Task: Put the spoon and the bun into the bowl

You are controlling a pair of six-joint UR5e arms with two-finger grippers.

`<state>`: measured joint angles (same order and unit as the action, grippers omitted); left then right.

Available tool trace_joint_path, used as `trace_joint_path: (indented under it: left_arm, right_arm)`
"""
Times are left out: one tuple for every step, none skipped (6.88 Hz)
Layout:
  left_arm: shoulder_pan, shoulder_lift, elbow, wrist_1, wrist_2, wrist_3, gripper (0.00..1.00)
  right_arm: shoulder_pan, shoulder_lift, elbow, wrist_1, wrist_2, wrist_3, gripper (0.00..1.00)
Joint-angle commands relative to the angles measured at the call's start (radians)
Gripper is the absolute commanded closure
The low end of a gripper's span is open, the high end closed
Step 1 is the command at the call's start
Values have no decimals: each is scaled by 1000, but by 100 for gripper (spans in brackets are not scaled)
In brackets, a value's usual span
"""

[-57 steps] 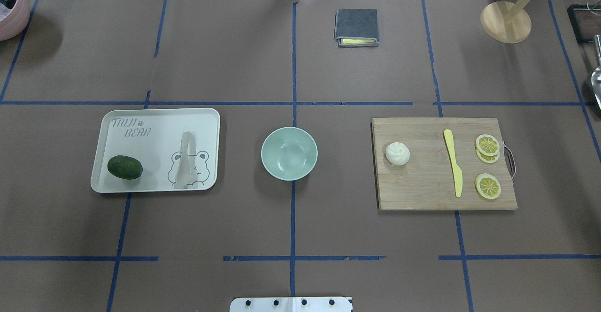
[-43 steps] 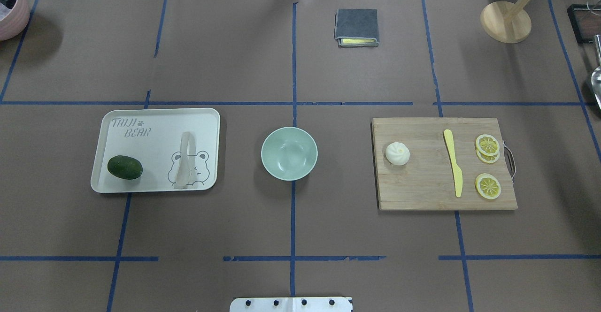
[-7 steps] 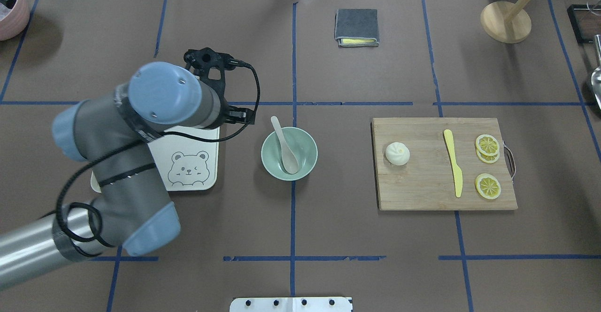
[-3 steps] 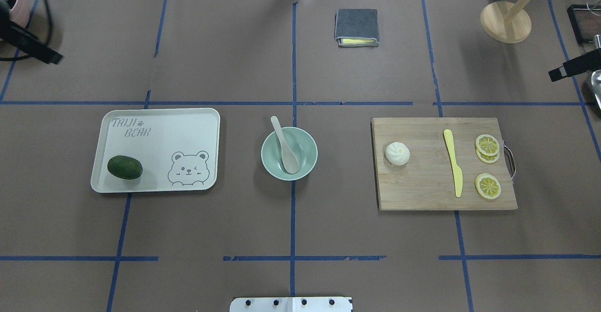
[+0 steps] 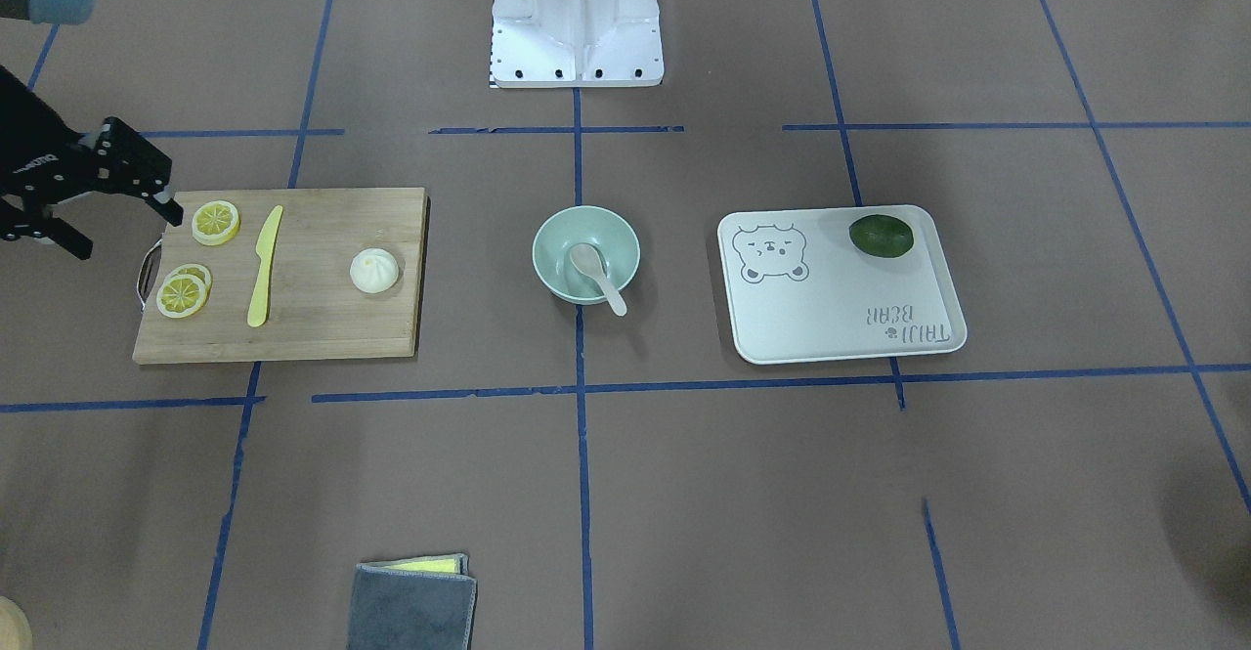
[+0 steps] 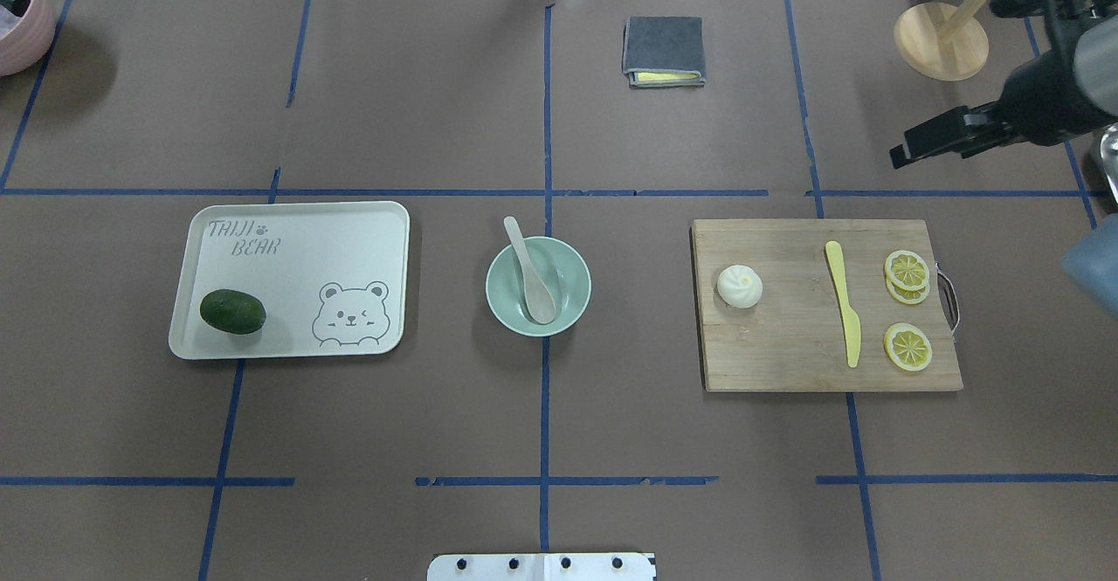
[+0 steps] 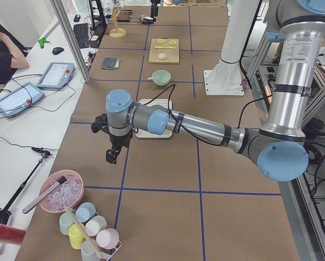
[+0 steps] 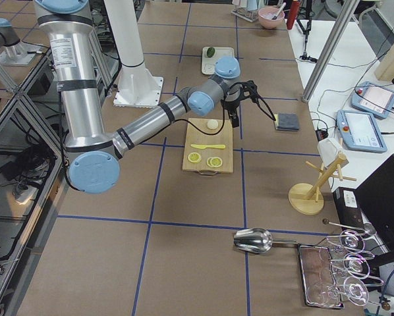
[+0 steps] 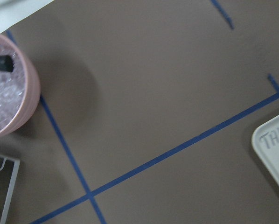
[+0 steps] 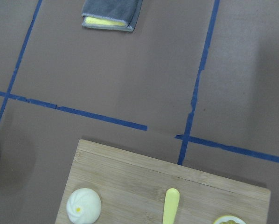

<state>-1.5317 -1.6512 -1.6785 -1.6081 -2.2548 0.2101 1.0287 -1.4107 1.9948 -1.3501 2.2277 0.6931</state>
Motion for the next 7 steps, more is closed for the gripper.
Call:
trace_joint_path:
  left_arm:
    - [-56,100,14,2,-6,80,0]
    - [-54,93,23,1,-26,80,0]
    - [-54,93,14,2,-34,80,0]
    - [-54,93,14,1,-34,80,0]
    - [-54,93,14,1,-34,80,0]
    - [-54,93,19,-3,-35,80,0]
    - [-54,93,19,-7,-37,80,0]
  right_arm:
    - [-236,16,3,6,-252,167,0]
    - [-348,48,-17,6,-354,210,0]
    - [-413,88,-52,3,-461,227,0]
    - [-450,137,-117,5,-506,256,1]
    - [-466,154,-152,5,-519,256,10]
    - [-475,151,-160,3,-522,256,20]
    - [-476,144,-160,2,-522,256,38]
